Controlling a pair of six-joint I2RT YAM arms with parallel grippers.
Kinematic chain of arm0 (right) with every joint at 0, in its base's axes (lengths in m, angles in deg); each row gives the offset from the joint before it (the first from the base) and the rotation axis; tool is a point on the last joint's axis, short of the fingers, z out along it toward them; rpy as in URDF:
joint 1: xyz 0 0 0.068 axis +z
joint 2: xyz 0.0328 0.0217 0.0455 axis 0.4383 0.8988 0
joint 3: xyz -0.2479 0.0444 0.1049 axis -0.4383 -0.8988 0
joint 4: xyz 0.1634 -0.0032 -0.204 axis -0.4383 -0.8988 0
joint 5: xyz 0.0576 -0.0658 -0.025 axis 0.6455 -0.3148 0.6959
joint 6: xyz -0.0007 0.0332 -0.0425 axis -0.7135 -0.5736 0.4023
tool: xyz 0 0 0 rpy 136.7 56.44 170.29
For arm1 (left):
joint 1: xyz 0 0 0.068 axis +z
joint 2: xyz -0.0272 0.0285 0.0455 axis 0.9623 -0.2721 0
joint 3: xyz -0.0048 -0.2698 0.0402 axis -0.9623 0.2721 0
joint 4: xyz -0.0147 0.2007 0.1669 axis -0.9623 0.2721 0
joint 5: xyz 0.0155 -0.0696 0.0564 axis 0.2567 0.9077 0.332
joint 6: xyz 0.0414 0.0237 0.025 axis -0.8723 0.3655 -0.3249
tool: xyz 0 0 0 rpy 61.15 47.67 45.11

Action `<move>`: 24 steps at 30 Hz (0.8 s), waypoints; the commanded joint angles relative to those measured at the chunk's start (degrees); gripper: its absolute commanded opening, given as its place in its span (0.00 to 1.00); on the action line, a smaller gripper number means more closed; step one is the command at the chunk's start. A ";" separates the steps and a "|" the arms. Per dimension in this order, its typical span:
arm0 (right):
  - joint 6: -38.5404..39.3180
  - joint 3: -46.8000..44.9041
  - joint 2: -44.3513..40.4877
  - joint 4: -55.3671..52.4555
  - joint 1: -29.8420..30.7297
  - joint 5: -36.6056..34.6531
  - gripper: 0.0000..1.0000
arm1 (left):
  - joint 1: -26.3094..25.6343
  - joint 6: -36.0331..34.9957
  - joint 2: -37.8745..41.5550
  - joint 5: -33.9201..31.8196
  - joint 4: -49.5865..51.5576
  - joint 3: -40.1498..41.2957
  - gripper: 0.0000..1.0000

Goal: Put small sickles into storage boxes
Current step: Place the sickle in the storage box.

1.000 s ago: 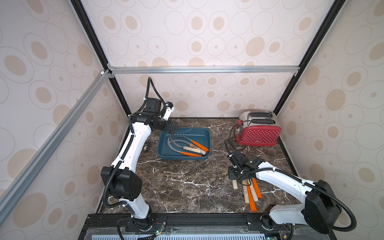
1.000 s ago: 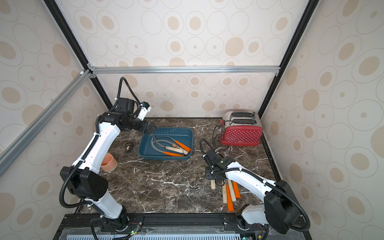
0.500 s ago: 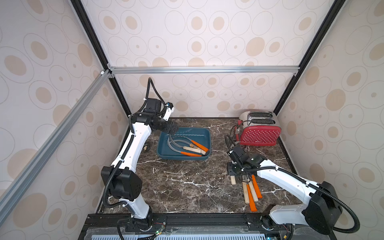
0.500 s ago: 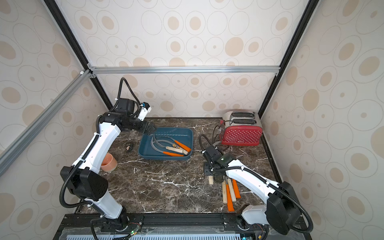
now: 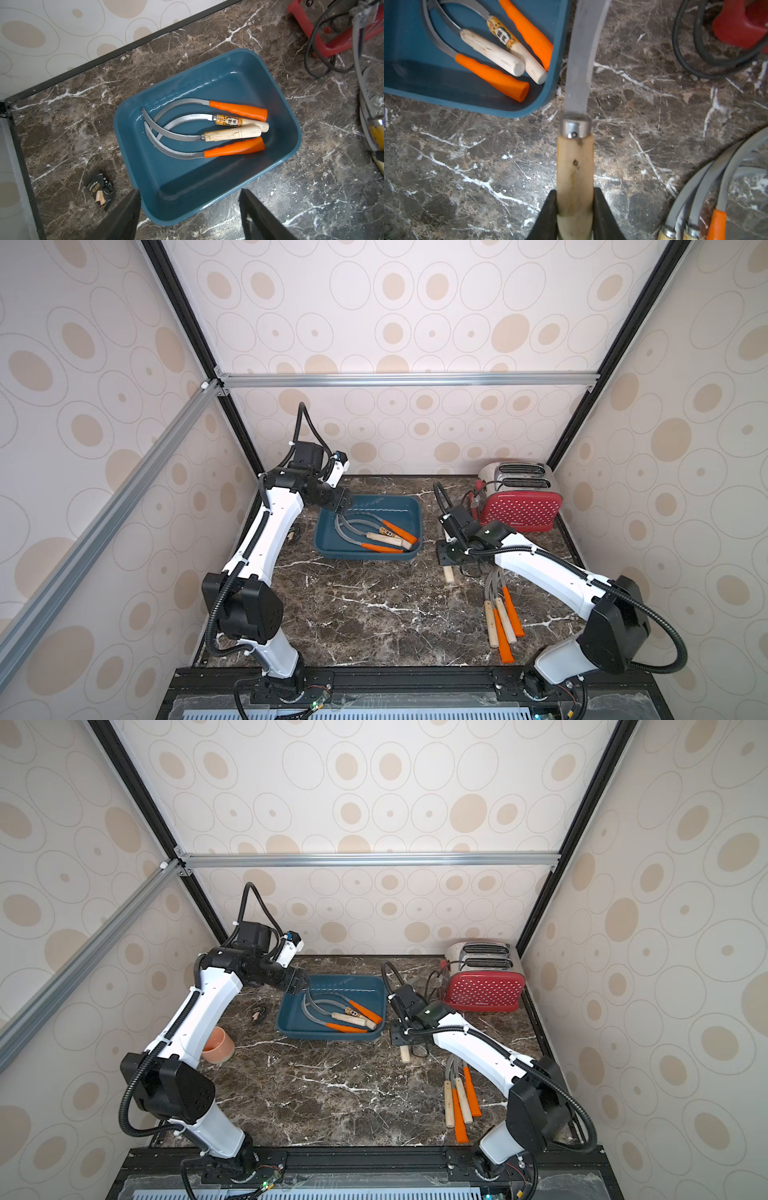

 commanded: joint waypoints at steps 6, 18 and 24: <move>7.44 13.23 9.58 -0.37 0.25 3.04 0.00 | -0.27 -1.12 3.62 -3.09 0.86 1.79 0.88; 18.35 29.52 21.41 -2.77 0.31 5.22 0.00 | -0.17 -1.29 5.70 -7.29 0.57 1.45 0.99; 22.92 33.60 25.06 -2.12 0.37 5.16 0.00 | 0.18 0.67 6.01 -10.23 -0.57 -1.04 0.99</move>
